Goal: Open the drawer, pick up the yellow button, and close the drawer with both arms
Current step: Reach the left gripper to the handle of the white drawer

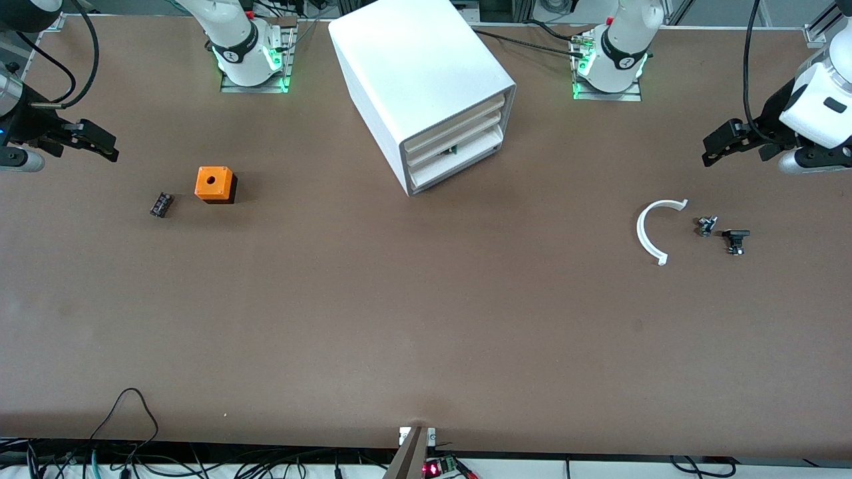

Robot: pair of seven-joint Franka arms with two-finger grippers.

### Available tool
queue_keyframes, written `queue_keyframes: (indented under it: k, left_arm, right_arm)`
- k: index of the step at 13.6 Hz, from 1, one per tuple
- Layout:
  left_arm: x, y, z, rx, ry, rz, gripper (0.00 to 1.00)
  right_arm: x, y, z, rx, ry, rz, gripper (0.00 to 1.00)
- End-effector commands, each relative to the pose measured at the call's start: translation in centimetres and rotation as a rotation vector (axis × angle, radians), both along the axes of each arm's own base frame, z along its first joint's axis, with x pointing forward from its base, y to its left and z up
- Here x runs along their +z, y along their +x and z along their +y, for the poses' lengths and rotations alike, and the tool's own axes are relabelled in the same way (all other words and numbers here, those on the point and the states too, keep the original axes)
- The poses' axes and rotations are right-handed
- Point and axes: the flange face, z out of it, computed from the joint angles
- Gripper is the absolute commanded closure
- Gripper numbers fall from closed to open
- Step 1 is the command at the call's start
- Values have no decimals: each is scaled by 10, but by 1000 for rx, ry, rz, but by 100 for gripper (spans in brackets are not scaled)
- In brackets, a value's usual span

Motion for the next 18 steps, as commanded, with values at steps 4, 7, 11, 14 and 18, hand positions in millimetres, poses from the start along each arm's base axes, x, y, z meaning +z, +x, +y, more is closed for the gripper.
queue_keyframes:
  k: [4,7,11,14,18]
  left_arm:
    - [9,5,-1,-15,-21,8,0]
    - [9,6,-1,-18,-21,10,0]
    - [3,6,-2,-16,-21,33,0]
    - [2,10,-5,-10,-49,51,0]
    - [-77,31,-12,-45,-92,279,0]
  right_arm:
    - [3,-2,-1,7,23,-8,0]
    - [2,-2,0,8,23,-10,0]
    - [2,-2,0,8,23,-5,0]
    - [1,-2,-1,11,24,-2,0]
    - [1,-2,0,14,24,-2,0]
